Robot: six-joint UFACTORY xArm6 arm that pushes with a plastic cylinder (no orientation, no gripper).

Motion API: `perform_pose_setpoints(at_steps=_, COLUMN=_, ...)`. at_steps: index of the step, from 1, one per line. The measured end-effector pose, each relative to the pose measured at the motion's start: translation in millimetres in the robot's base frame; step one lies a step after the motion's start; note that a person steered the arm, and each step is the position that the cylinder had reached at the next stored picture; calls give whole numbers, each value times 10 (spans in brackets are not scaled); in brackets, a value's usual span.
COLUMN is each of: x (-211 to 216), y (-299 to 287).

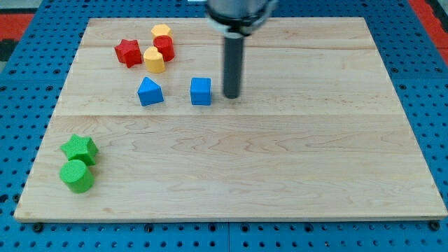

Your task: Move the yellow heart to the center

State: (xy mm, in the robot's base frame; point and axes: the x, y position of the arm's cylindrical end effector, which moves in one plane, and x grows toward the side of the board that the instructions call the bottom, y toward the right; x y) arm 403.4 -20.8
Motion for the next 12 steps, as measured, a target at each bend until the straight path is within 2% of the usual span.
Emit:
perform_pose_setpoints(at_steps=1, x=123, y=-904)
perform_pose_setpoints(at_steps=2, x=126, y=-656)
perform_pose_setpoints(at_steps=3, x=61, y=-81)
perform_pose_setpoints(at_steps=4, x=-200, y=309)
perform_pose_setpoints(at_steps=7, x=-821, y=981)
perform_pose_setpoints(at_steps=8, x=-565, y=687)
perform_pose_setpoints(at_steps=10, x=-580, y=-662)
perform_pose_setpoints(at_steps=11, x=-413, y=-1052)
perform_pose_setpoints(at_steps=12, x=-427, y=-1527)
